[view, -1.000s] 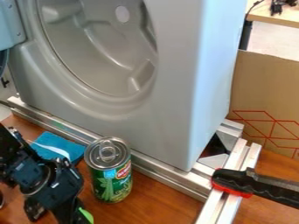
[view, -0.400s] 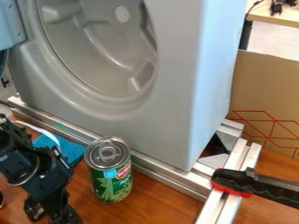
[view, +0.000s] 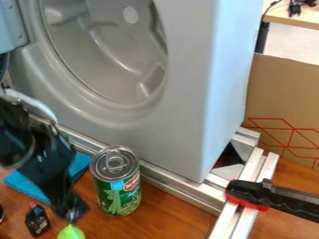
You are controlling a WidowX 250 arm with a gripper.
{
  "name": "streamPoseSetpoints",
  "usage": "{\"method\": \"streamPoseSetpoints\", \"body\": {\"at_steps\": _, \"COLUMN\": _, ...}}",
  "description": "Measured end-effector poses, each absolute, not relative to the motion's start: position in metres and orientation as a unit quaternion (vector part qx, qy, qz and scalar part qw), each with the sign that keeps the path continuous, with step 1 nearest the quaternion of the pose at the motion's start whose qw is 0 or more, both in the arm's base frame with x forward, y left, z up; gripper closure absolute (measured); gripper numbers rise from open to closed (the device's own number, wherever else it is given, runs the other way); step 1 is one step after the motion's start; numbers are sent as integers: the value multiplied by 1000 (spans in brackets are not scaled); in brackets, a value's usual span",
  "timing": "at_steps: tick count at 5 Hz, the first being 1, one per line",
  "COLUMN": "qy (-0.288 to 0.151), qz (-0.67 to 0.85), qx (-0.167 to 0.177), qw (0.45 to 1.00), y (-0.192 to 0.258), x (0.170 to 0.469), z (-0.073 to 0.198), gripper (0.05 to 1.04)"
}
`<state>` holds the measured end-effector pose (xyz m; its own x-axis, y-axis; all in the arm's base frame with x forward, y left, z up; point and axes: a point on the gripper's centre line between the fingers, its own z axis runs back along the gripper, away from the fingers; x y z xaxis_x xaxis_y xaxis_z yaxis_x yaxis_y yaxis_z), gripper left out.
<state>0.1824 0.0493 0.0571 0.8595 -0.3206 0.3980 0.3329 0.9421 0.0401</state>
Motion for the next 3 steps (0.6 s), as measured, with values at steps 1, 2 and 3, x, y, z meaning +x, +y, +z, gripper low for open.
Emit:
{"method": "streamPoseSetpoints", "body": {"at_steps": 1, "qy": -157, "qz": -161, "qx": 8, "qw": 974, "y": 53, "x": 188, "z": 104, "gripper": 83}}
{"method": "streamPoseSetpoints", "body": {"at_steps": 2, "qy": -58, "qz": -99, "qx": 25, "qw": 993, "y": 69, "x": 177, "z": 102, "gripper": 83}}
{"method": "streamPoseSetpoints", "body": {"at_steps": 3, "qy": 19, "qz": -47, "qx": 50, "qw": 997, "y": 80, "x": 163, "z": 86, "gripper": 83}}
